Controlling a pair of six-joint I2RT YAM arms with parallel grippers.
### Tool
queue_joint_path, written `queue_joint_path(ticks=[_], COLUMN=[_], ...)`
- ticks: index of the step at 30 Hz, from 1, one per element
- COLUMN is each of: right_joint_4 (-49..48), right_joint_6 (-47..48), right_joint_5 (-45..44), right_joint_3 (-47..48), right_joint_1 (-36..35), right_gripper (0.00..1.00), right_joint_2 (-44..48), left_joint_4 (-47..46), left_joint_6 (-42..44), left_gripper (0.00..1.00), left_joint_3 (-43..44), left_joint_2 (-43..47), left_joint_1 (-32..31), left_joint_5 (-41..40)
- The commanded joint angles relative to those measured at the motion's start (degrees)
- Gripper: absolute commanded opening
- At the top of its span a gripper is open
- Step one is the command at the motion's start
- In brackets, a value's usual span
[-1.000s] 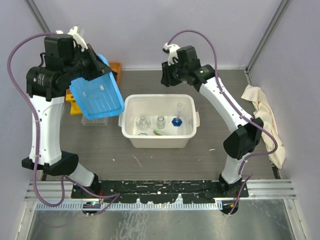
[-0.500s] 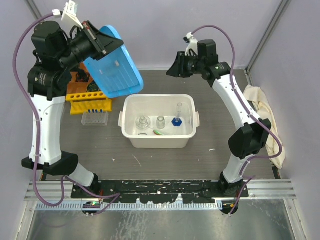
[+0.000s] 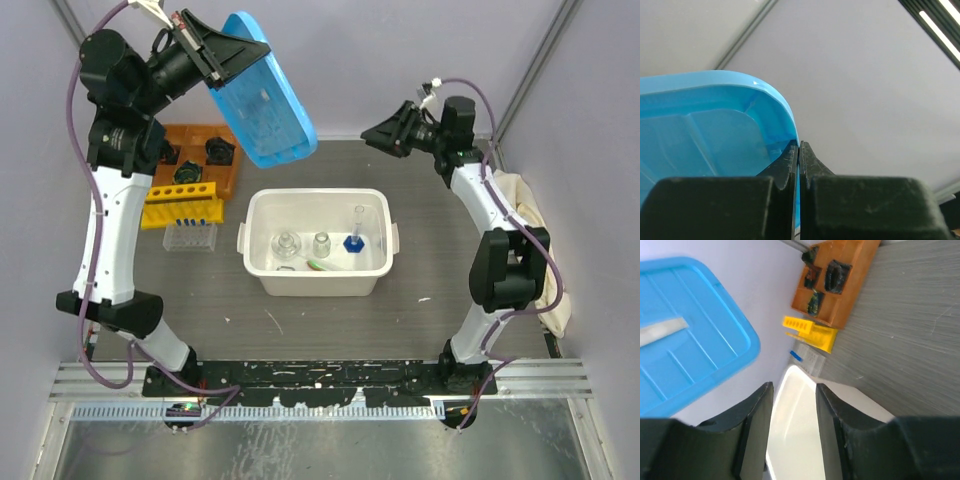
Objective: Organize the chemistry lab equipment
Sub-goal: Pick up the storage box lid at the center of the board.
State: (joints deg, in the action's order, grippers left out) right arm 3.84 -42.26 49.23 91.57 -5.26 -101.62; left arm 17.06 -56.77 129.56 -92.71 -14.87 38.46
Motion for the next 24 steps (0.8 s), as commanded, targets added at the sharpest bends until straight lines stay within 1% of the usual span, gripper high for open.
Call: queue_joint_path(ticks=[1, 3, 5, 7, 10, 13, 19, 24], right_joint_4=[-45.2, -61.4, -73.2, -83.5, -91.5, -100.4, -101.0, -101.0], right_joint_6=[-36.2, -49.1, -59.0, -66.5, -73.5, -82.3, -81.5, -81.6], right_joint_5=[11.6, 12.6, 12.5, 11.9, 10.0, 7.6, 8.4, 7.1], right_joint_3=[-9.7, -10.7, -9.8, -8.2, -6.9, -5.8, -7.4, -4.6], right_joint_1=[3.0, 3.1, 2.8, 2.3, 1.3, -0.1, -3.0, -4.7], right_gripper=[0.48, 0.52, 0.53, 0.54, 0.56, 0.57, 0.58, 0.58], right_joint_2=[-1.0, -4.3, -7.7, -10.5, -13.1, -15.7, -16.4, -19.0], left_joint_4=[-17.8, -21.6, -23.4, -24.0, -24.9, -29.0, -37.9, -44.0], left_joint_6=[-9.9, -13.1, -14.7, -15.3, -15.6, -17.7, -24.8, -30.7], left_gripper=[0.00, 0.00, 0.00, 0.00, 0.00, 0.00, 0.00, 0.00], left_joint_3=[0.5, 0.5, 1.1, 2.0, 1.7, 0.5, 0.6, 1.9], left_joint_2=[-2.1, -3.1, -4.1, -4.8, -5.2, -5.9, -8.1, -10.2], left_joint_1=[0.3, 0.3, 0.3, 0.4, 0.3, 0.3, 0.3, 0.3], left_joint_5=[5.5, 5.8, 5.8, 5.9, 5.8, 6.3, 7.1, 6.9])
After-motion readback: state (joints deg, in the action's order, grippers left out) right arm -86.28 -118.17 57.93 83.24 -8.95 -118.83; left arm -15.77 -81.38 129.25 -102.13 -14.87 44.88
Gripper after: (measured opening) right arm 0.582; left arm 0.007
